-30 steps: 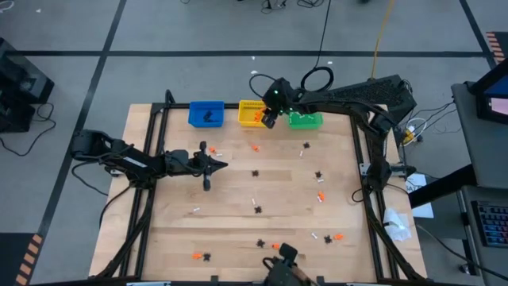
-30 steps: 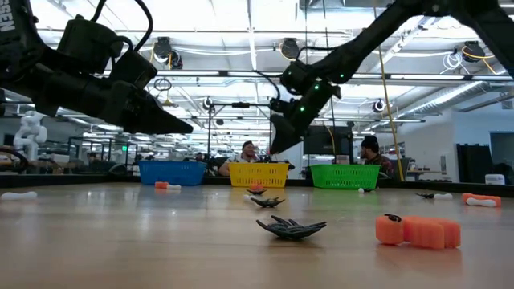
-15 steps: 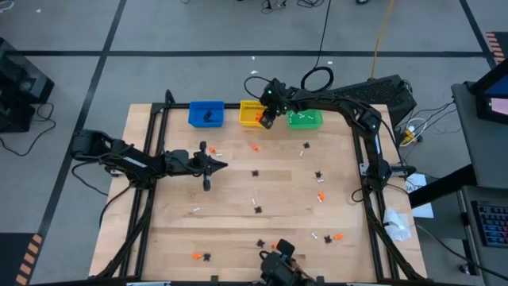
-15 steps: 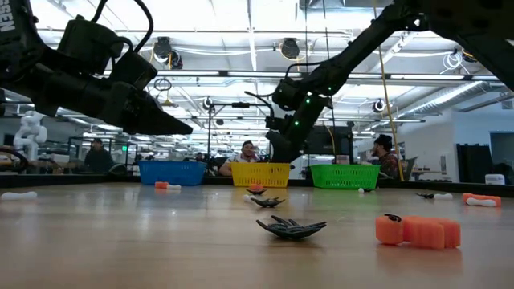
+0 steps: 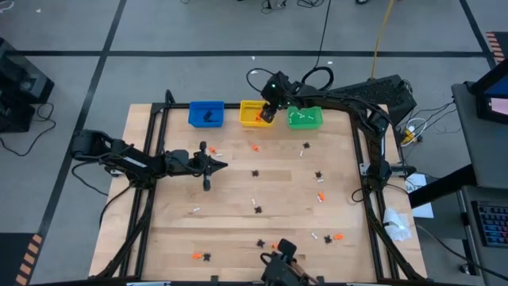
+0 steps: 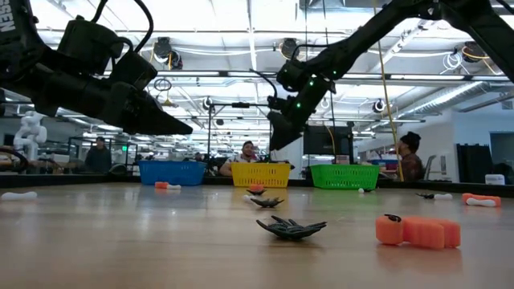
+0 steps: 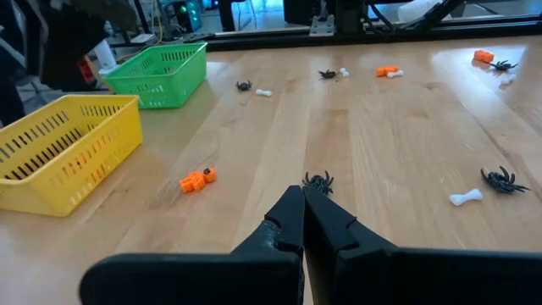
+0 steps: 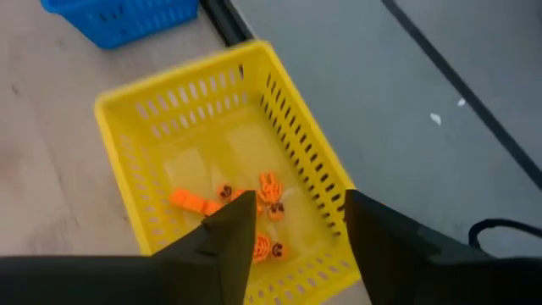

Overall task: Sort Halloween decoration
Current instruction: Put the white bone toy into the green bin

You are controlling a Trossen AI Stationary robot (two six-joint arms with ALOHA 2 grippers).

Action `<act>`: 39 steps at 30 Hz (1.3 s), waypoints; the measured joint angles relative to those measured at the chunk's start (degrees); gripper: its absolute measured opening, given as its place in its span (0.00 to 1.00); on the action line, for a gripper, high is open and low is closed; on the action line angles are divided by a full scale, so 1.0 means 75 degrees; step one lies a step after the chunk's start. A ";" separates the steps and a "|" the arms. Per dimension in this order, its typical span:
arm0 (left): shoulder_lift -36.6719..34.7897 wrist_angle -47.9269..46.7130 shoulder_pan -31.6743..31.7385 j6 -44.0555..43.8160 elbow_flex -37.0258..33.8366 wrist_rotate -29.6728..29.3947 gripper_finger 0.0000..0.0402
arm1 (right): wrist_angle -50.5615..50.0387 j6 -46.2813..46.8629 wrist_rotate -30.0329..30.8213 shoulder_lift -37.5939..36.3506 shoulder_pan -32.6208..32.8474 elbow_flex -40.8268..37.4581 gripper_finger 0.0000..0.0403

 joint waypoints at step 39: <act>-0.0002 -0.0366 0.0001 -0.0009 0.0003 -0.0003 0.00 | 0.2396 0.2921 0.2404 -0.2306 0.4912 -0.5008 0.17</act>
